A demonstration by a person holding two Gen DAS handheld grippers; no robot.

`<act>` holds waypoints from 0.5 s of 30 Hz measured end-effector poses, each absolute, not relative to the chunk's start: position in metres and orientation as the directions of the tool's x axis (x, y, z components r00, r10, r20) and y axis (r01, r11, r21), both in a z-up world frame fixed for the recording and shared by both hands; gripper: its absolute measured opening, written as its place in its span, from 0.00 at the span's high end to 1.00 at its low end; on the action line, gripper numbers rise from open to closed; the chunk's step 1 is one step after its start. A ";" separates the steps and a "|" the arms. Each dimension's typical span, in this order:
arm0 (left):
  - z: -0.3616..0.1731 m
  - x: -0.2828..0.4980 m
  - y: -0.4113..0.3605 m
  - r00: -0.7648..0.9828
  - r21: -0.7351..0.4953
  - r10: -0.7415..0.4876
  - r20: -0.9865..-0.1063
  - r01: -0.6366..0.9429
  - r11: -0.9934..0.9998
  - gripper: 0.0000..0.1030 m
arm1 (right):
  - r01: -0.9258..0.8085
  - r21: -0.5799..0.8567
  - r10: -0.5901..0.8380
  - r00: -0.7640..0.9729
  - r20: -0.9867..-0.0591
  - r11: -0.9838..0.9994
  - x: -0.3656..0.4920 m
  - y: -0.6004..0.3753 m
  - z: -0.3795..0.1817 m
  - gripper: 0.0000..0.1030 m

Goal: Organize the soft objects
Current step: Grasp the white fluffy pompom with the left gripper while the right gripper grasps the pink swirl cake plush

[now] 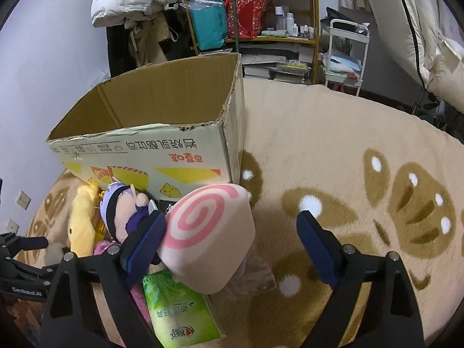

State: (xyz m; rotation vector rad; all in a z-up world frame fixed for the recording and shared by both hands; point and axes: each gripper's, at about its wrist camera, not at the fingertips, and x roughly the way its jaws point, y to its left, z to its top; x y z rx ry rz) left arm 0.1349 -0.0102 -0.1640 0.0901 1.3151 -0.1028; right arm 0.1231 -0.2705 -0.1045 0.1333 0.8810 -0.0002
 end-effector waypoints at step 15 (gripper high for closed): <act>-0.169 0.130 -0.014 0.227 0.027 -0.006 -0.974 0.141 0.990 0.26 | 0.064 0.133 0.064 0.628 -0.775 0.989 0.121 -0.271 -0.107 0.07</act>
